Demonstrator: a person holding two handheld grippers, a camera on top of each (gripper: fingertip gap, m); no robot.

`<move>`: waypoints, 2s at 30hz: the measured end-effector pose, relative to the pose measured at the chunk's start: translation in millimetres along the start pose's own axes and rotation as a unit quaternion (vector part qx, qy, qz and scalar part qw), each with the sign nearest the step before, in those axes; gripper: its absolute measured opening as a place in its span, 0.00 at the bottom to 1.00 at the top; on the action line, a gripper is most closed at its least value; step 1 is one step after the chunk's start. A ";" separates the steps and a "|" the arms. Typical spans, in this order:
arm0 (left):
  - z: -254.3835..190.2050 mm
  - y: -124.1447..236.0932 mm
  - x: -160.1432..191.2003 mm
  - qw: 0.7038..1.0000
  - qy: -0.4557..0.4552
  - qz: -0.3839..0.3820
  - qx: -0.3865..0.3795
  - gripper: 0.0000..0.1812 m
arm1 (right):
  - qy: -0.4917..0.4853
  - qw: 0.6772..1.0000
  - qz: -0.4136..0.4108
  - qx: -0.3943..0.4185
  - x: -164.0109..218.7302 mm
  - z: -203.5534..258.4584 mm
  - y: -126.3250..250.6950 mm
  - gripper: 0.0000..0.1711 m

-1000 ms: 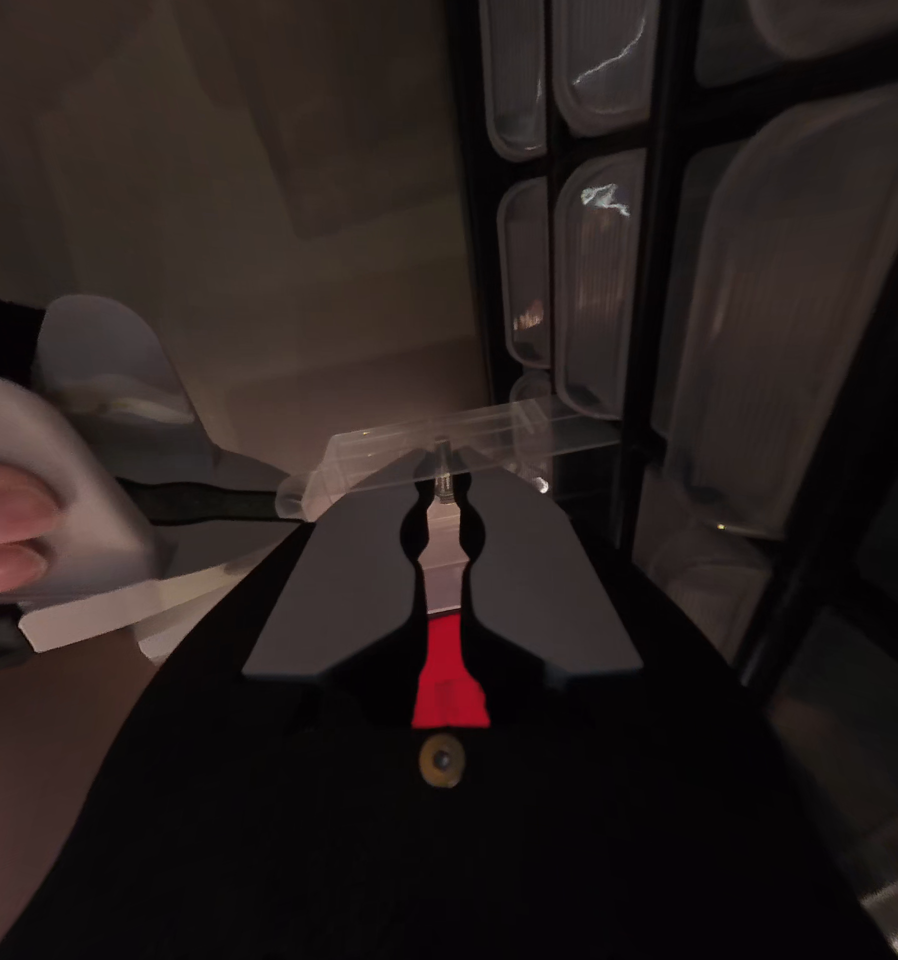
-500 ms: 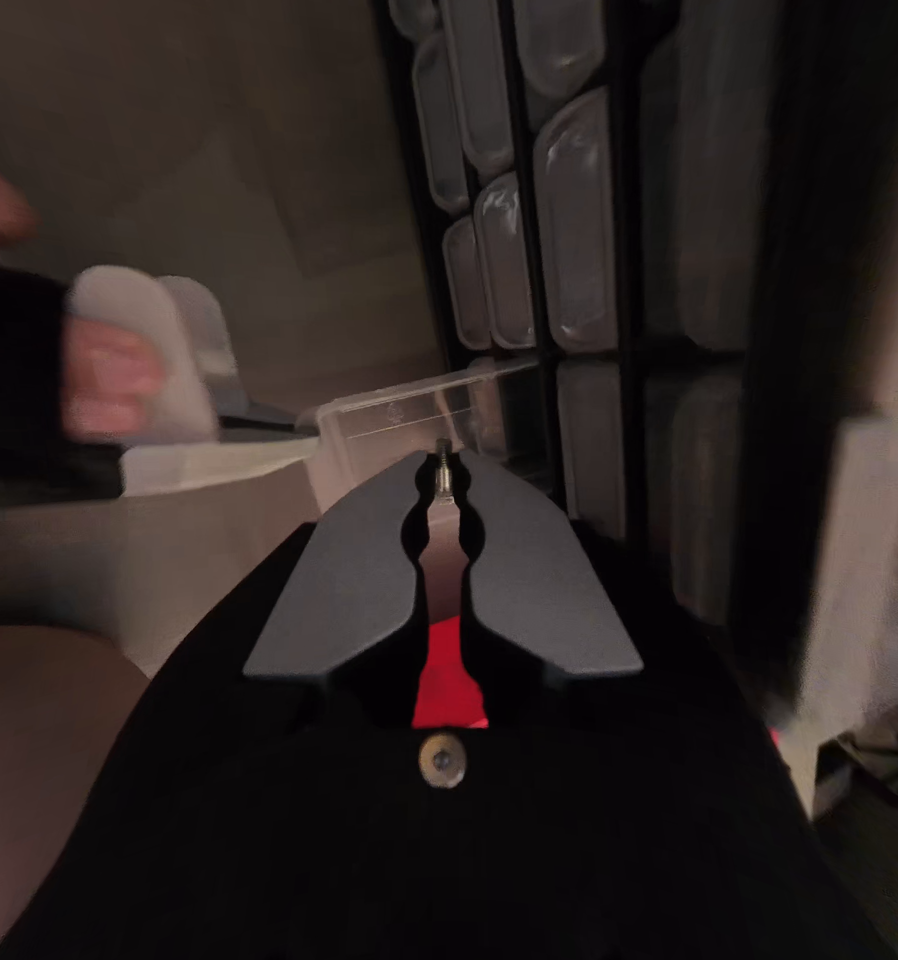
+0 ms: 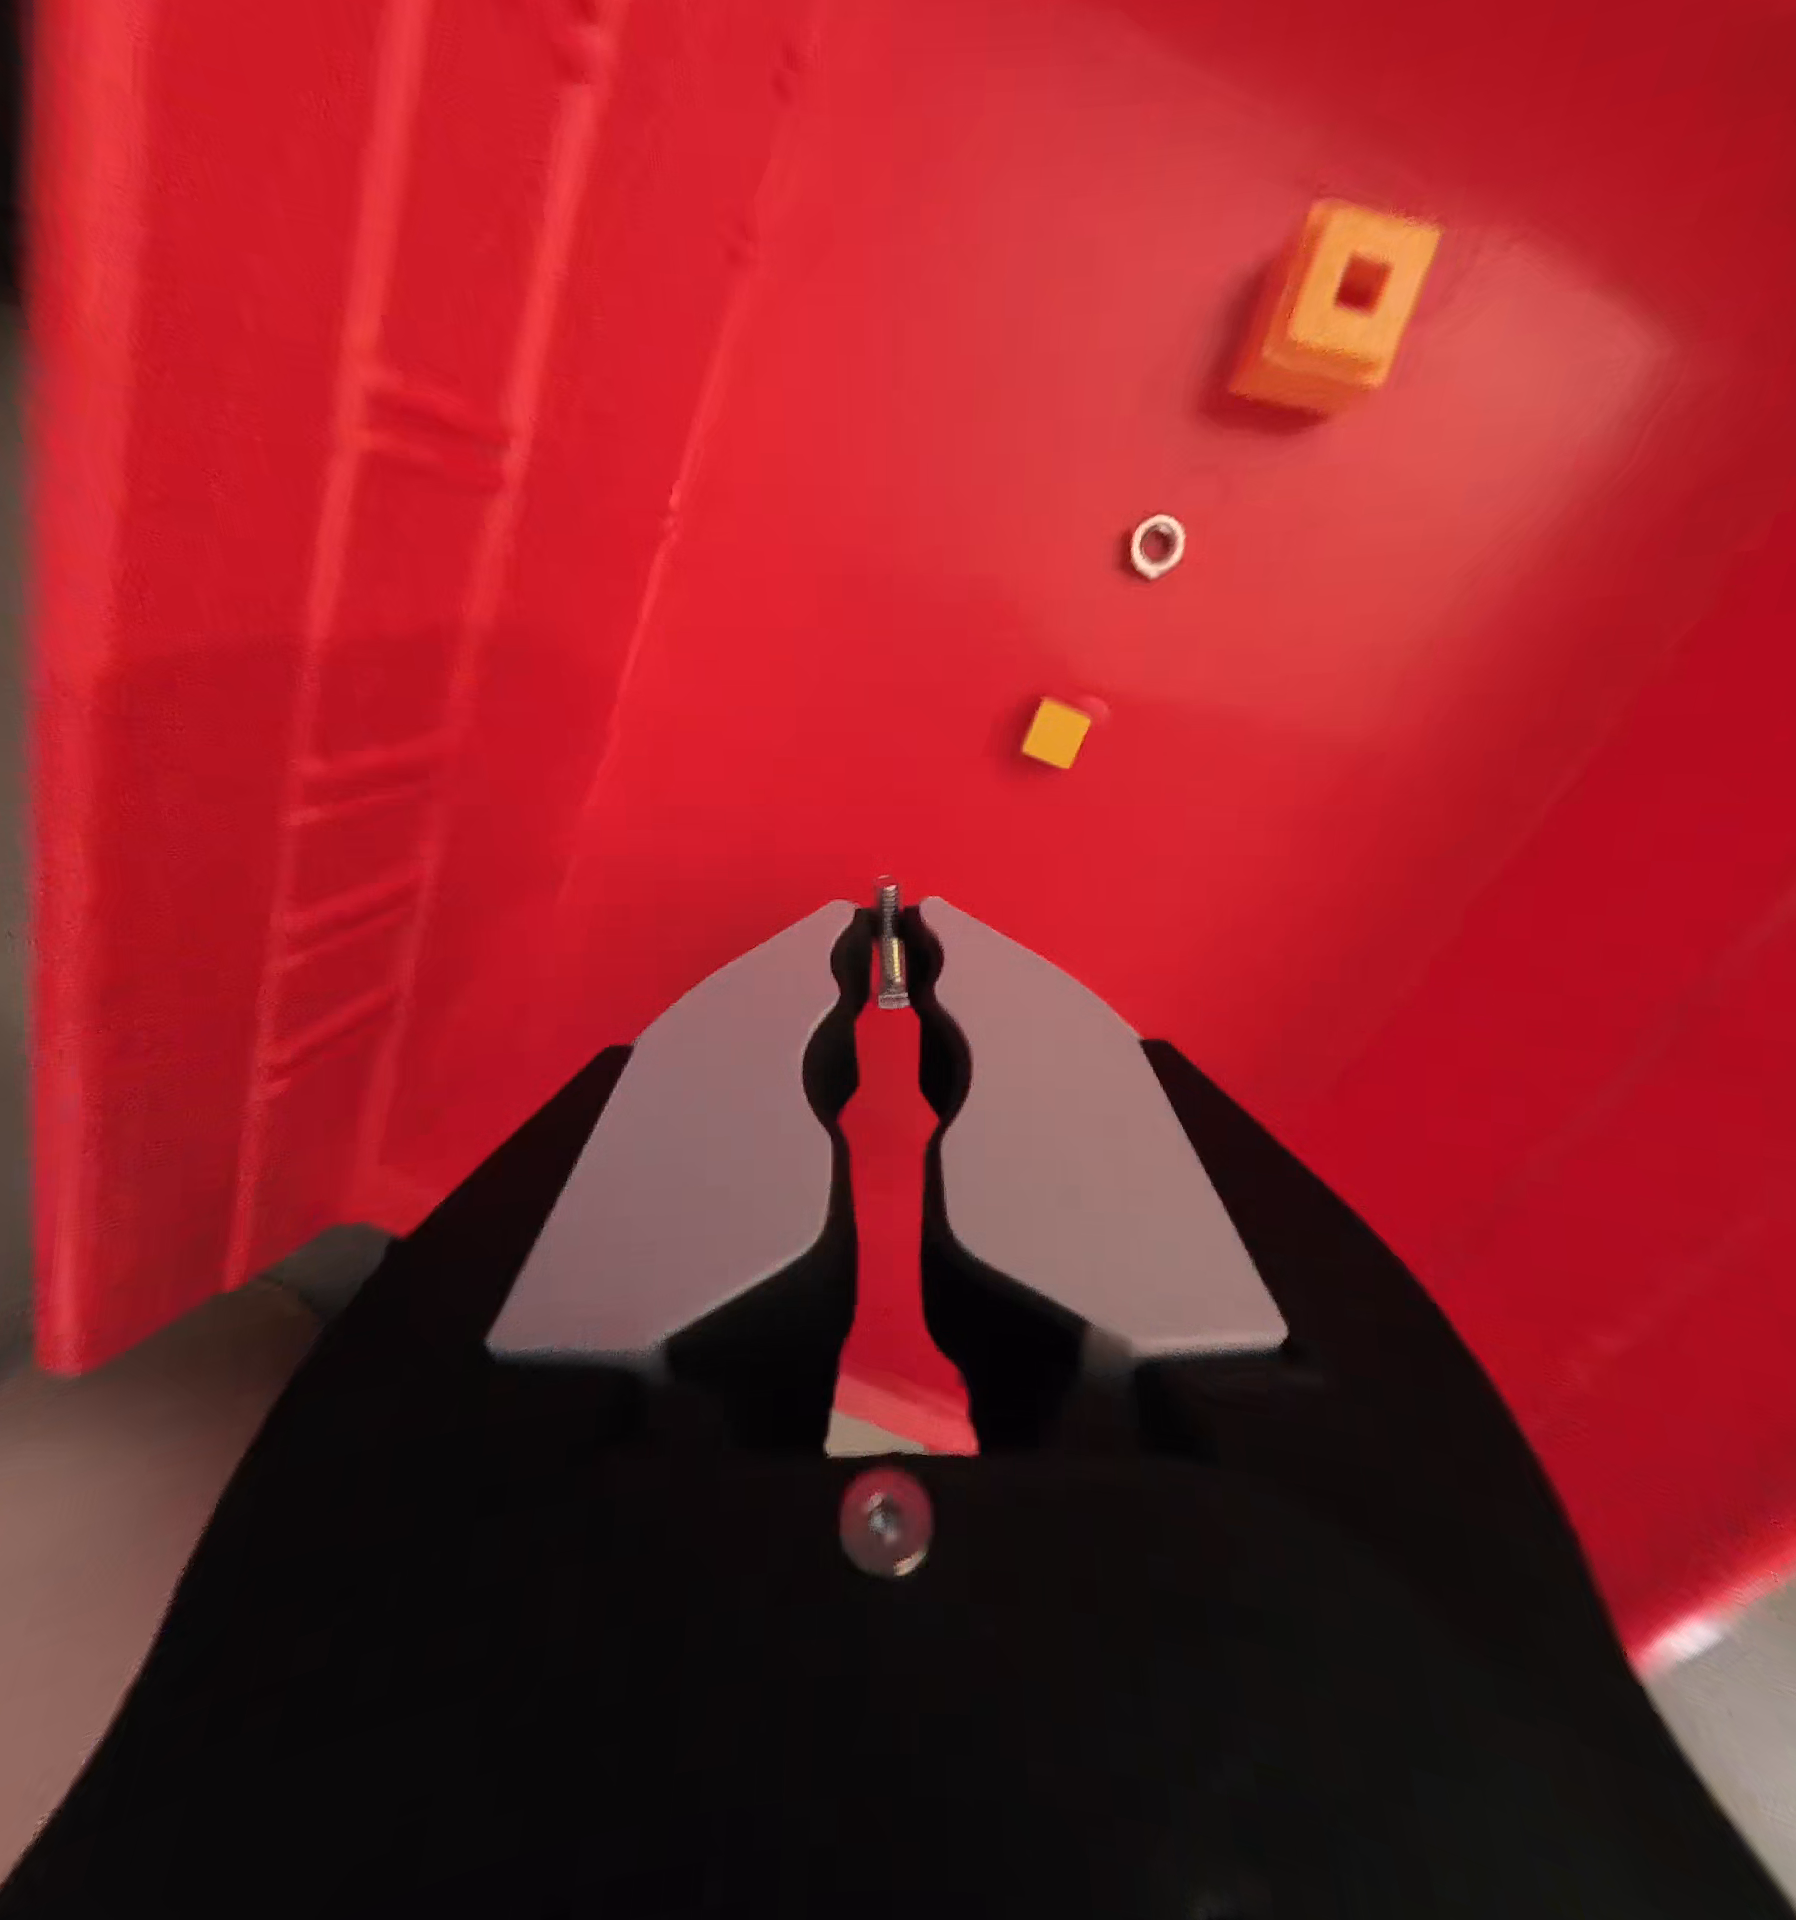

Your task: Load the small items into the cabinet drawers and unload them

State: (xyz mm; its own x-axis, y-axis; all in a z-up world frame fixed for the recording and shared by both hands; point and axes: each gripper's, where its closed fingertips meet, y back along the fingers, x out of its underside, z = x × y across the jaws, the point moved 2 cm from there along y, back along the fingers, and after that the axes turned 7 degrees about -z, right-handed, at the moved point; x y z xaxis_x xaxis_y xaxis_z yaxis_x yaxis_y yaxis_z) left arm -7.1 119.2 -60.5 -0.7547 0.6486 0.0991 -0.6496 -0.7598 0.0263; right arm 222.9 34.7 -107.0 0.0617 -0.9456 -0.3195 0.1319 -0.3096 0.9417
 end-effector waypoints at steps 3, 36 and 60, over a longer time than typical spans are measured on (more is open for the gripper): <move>-0.1 -5.5 1.3 1.000 0.002 0.011 0.002 0.06 | -0.040 0.999 0.027 -0.021 7.5 -6.8 -15.1 0.04; -60.5 57.7 146.6 0.988 0.019 0.142 0.051 0.13 | 0.087 0.980 -0.110 0.144 -35.3 51.7 87.7 0.08; -61.8 132.2 116.2 0.989 0.025 0.117 0.083 0.08 | 0.524 0.839 -0.137 -0.050 -99.7 311.0 51.5 0.07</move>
State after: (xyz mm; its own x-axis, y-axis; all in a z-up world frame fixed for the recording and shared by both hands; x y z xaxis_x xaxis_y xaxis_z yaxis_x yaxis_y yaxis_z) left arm -186.4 96.9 -107.0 -0.8892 0.4516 0.0733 -0.4346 -0.8839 0.1726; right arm -84.1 81.9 6.2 0.8452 -0.2161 -0.4887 0.3618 -0.4417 0.8210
